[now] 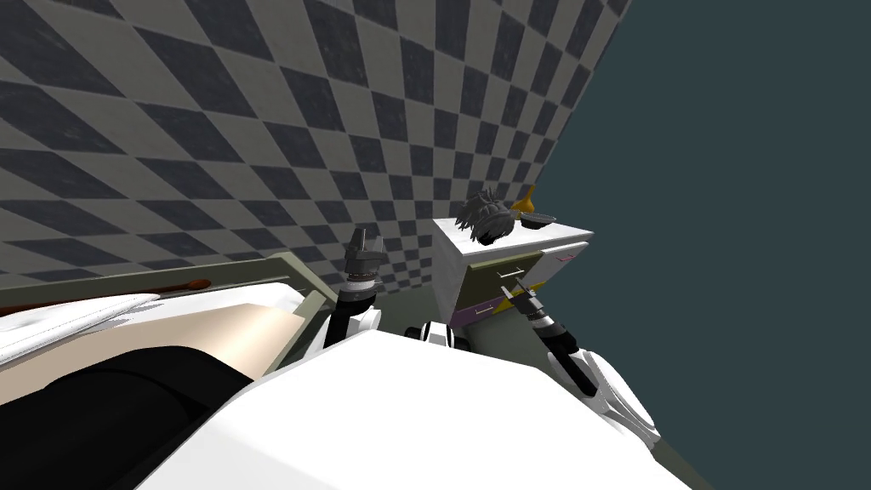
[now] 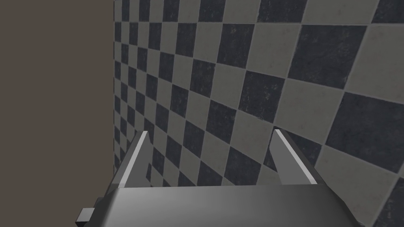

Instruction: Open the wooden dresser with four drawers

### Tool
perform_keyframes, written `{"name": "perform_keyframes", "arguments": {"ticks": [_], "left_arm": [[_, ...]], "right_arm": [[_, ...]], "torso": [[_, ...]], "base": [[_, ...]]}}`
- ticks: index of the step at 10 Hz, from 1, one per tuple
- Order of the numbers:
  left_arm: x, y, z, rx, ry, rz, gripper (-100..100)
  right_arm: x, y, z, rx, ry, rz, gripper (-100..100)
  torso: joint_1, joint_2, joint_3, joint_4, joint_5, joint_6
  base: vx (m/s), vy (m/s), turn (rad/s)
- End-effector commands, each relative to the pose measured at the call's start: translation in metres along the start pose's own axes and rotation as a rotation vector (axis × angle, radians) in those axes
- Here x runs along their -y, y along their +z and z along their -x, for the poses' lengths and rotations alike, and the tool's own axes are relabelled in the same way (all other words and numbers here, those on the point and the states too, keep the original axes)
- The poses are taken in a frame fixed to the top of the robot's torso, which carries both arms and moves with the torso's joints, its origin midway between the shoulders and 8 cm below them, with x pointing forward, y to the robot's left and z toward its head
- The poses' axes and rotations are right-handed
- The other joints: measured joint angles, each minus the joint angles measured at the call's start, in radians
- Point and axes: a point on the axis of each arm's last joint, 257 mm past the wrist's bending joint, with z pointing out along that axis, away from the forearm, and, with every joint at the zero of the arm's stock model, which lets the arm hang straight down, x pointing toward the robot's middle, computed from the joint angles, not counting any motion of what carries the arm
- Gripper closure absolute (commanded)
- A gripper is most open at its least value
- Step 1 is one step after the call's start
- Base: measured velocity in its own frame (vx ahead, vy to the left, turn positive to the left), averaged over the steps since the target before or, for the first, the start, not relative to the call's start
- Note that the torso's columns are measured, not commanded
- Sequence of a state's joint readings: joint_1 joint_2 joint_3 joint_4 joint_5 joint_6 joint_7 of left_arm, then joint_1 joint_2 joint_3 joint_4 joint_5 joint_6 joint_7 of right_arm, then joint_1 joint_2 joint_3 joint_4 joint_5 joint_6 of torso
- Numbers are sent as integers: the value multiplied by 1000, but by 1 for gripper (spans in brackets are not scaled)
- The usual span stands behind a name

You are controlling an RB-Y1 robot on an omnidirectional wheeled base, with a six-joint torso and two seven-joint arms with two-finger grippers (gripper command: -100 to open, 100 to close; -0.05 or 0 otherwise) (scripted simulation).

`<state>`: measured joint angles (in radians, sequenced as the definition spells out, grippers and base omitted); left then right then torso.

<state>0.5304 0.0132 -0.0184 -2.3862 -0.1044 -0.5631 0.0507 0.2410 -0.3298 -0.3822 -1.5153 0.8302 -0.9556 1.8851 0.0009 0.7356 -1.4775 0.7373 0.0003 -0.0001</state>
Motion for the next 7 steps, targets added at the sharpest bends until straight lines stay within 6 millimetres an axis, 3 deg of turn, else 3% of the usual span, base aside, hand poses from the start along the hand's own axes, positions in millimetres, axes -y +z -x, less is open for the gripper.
{"name": "perform_keyframes", "arguments": {"ticks": [1,2,3,7], "left_arm": [[0,0,0,0,0,0,0],[0,0,0,0,0,0,0],[0,0,0,0,0,0,0],[0,0,0,0,0,0,0]], "right_arm": [[9,4,-10,-5,-5,2,-100],[6,1,-5,-1,-7,1,-100],[7,1,-6,-2,-5,1,100],[13,-2,-5,17,-3,3,100]], "torso": [[-5,6,4,2,-1,0],[-3,6,4,2,-1,0],[-3,6,4,2,-1,0],[-2,6,4,2,0,0]], "base": [[74,66,35],[46,38,8],[9,7,-1],[-146,-61,-44]]}}
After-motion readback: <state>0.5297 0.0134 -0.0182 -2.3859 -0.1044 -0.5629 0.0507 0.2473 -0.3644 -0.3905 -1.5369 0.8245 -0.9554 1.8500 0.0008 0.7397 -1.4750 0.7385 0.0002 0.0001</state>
